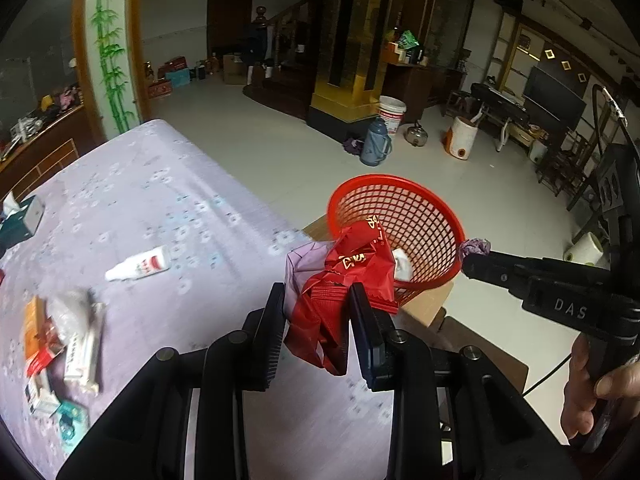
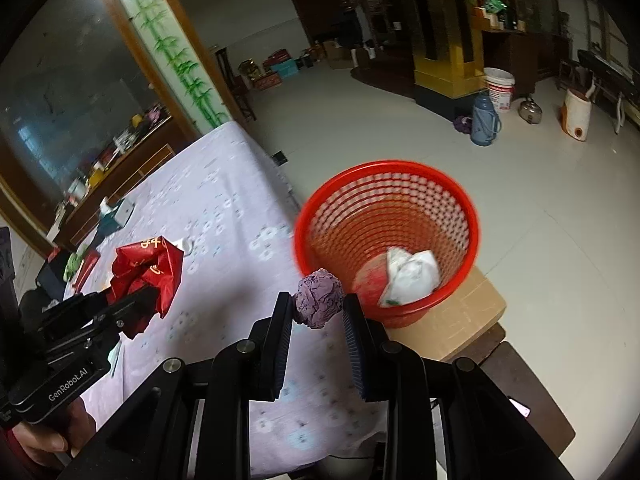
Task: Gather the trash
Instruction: 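Carry the pink cloth and red cloth over to the red basket, then open the left gripper over the basket while the right releases the pink cloth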
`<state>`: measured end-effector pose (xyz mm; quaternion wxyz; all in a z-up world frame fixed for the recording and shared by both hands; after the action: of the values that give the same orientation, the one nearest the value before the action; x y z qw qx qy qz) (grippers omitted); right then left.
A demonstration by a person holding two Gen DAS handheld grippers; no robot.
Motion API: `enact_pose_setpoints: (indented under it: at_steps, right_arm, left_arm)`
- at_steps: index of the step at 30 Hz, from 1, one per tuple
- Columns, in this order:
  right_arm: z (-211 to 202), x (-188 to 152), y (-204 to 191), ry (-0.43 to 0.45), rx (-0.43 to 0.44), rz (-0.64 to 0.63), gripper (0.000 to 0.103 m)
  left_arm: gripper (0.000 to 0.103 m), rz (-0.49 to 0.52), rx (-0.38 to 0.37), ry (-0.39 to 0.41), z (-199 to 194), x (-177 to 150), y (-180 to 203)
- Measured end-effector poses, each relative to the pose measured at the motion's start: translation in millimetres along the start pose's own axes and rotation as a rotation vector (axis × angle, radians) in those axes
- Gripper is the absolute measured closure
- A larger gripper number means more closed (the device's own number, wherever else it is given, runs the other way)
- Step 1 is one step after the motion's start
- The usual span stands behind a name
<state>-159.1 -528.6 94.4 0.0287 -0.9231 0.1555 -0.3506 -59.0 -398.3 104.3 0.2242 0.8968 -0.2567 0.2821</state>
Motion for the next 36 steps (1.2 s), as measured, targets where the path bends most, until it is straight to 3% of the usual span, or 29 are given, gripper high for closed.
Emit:
enact_pose_setpoints:
  at_steps: [9, 20, 22, 24, 26, 36]
  right_arm:
    - [10, 27, 48, -0.010, 0.025, 0.062, 0.075]
    - [42, 62, 79, -0.039, 0.041, 0.077, 0.073]
    - [47, 67, 85, -0.041, 0.041, 0.088, 0.071]
    - [49, 71, 91, -0.039, 0.040, 0.102, 0.060]
    - [46, 76, 97, -0.024, 0.024, 0.106, 0.056]
    - [25, 79, 87, 0.001, -0.022, 0.046, 0.056]
  left_arm:
    - [0.072, 0.032, -0.052, -0.024, 45, 31, 45]
    - [0.072, 0.006, -0.033, -0.069, 106, 53, 67]
    - [0.069, 0.003, -0.043, -0.079, 113, 57, 69]
    - [0.062, -0.003, -0.047, -0.086, 117, 60, 71]
    - [0.059, -0.007, -0.050, -0.082, 117, 63, 73]
    - [0.050, 0.002, -0.015, -0.024, 88, 60, 66]
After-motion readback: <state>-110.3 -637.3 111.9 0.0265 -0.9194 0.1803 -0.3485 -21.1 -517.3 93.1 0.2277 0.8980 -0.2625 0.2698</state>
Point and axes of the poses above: each gripper's, at about its wrist camera, not at the fingertips, and z roughly the way its jaws point, y to its right, x to its top, the point moved 4 cm from there along z, roughly the way its jaws point, and after that the axes turned 13 degrees about -z, right-handed, at the moved point
